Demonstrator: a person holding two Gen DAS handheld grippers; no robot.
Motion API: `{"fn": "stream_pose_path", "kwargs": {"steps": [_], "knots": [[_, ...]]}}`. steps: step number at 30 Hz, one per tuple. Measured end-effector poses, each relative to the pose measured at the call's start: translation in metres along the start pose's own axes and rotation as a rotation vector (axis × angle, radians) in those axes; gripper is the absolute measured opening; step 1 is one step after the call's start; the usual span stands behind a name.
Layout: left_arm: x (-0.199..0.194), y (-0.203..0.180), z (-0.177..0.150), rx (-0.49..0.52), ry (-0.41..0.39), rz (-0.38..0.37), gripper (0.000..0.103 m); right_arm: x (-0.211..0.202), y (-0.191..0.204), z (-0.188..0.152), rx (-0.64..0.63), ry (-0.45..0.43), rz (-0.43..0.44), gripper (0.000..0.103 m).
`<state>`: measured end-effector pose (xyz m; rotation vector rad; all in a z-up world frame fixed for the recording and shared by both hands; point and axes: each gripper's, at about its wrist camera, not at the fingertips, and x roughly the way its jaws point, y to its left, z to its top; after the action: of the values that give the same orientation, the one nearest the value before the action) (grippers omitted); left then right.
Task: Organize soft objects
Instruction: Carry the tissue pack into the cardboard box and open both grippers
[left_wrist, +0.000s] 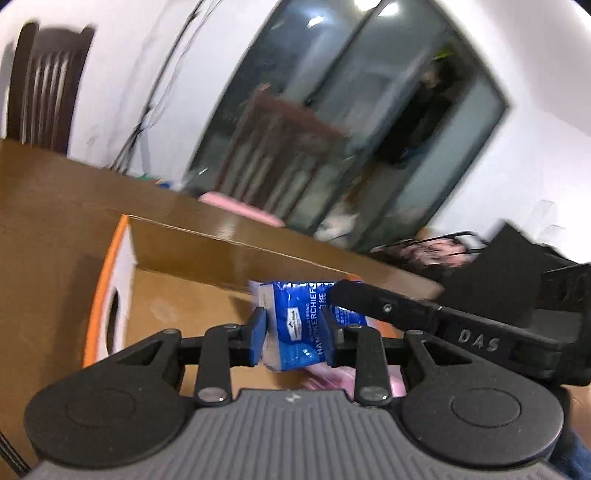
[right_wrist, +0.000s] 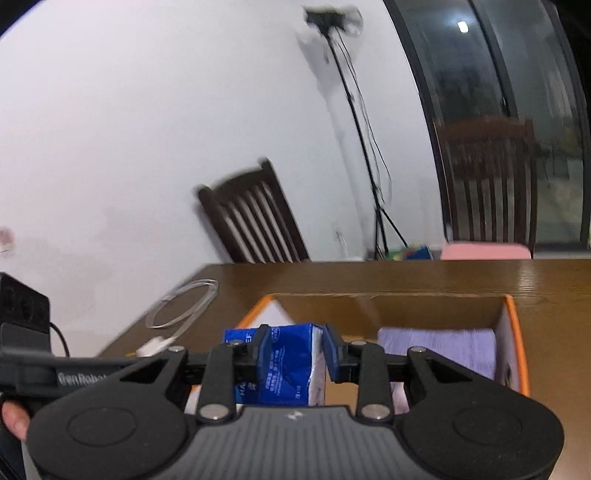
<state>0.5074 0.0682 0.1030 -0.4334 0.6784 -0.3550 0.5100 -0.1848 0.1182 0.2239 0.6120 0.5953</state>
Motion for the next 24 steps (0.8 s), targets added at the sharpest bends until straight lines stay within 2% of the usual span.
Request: {"fn": "stream_pose_path", "kwargs": {"steps": [2,6,8,10,13,16,19,22,24], "knots": [[0.038,0.016,0.016,-0.001,0.051,0.050,0.030,0.047,-0.018,0.017,0.047,0.068,-0.022,0.030],[0.098,0.050,0.032,-0.087,0.145,0.133,0.030,0.120,-0.051,0.023,0.150,0.168,-0.068,0.029],[0.109,0.058,0.037,-0.122,0.148,0.168,0.031,0.144,-0.065,0.019,0.208,0.196,-0.066,0.029],[0.111,0.054,0.039,-0.084,0.119,0.211,0.036,0.160,-0.070,0.013,0.206,0.222,-0.105,0.029],[0.115,0.048,0.039,-0.031,0.123,0.214,0.046,0.166,-0.065,-0.003,0.133,0.222,-0.171,0.029],[0.117,0.049,0.038,-0.031,0.129,0.215,0.050,0.162,-0.067,-0.007,0.160,0.193,-0.173,0.030],[0.110,0.046,0.038,-0.042,0.123,0.204,0.056,0.156,-0.062,-0.006,0.124,0.174,-0.218,0.030],[0.099,0.043,0.039,0.007,0.073,0.205,0.064,0.141,-0.057,0.000,0.123,0.137,-0.197,0.032],[0.080,0.032,0.042,0.068,0.027,0.212,0.064,0.122,-0.048,0.007,0.104,0.106,-0.181,0.035]]}}
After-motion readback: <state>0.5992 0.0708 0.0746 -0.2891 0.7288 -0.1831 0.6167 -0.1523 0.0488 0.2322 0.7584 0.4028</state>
